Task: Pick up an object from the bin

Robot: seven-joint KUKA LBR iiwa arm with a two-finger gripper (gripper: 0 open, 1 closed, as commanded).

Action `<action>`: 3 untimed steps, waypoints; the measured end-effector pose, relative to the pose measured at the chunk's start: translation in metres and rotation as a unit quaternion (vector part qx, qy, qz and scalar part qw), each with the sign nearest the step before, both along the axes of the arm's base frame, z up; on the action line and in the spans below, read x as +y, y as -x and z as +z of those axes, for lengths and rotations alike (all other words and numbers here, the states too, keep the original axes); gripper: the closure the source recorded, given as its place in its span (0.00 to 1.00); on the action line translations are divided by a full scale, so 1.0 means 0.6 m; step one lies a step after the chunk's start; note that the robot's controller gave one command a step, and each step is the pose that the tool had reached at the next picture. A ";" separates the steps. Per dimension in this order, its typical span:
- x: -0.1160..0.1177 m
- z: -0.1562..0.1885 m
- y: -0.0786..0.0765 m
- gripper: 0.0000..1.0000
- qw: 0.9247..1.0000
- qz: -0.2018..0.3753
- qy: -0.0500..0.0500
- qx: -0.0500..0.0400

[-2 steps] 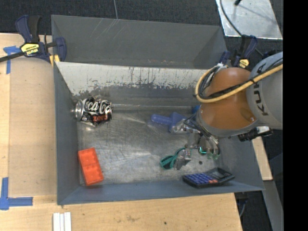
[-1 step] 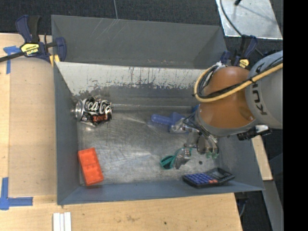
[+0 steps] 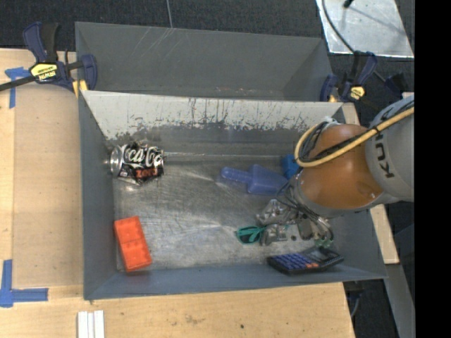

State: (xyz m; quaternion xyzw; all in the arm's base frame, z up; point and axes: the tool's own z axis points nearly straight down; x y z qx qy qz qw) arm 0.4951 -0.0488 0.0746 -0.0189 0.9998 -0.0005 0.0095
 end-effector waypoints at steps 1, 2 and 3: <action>0.000 0.000 0.000 1.00 1.000 0.000 0.000 0.000; 0.023 0.053 0.003 1.00 1.000 -0.012 0.000 0.010; -0.031 0.109 -0.030 1.00 1.000 0.028 0.000 0.008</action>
Offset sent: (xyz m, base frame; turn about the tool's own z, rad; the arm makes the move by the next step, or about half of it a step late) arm 0.0014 0.0225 0.0546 0.0354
